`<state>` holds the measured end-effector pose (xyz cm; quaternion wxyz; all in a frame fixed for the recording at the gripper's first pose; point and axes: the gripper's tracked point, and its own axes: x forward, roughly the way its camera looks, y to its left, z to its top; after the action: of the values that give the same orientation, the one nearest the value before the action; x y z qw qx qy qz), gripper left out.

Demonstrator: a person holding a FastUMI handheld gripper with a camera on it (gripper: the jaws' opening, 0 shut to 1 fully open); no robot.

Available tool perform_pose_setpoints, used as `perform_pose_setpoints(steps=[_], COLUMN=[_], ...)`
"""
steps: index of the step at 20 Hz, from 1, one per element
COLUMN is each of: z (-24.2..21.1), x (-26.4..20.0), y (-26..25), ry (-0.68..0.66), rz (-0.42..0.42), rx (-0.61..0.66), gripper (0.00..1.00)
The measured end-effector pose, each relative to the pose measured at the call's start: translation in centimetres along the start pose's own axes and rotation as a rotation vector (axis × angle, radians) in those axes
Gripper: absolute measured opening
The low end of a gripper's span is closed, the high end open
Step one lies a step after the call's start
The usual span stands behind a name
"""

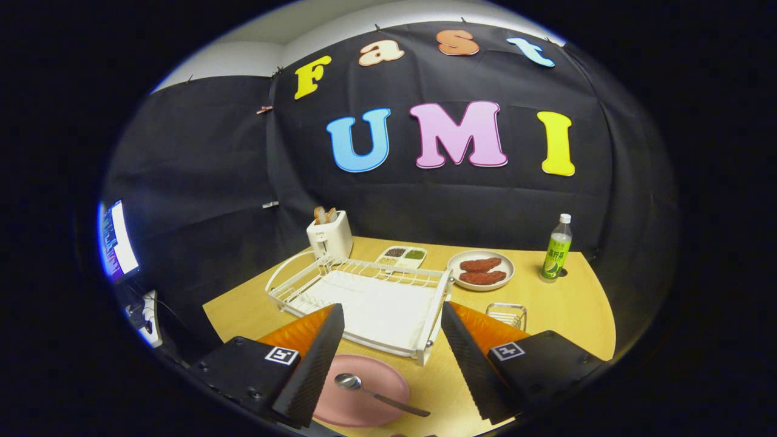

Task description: Take the plate from the dish rack, then take the spoon from the basket and place it into the plate.

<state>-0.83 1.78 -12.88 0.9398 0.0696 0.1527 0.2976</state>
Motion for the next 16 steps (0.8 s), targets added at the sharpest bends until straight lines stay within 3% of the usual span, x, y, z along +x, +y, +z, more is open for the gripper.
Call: perform_pose_setpoints(steps=[9,12,16], z=[6.4,7.4,7.5], x=[-4.5,-6.3,-8.4], y=[-4.2,-4.3,-2.6], ry=[-0.097,-0.132,-0.159], rz=[-0.163,-0.274,-0.418], rx=[0.014,-0.005,0.065], gripper=[0.98,0.98,0.98])
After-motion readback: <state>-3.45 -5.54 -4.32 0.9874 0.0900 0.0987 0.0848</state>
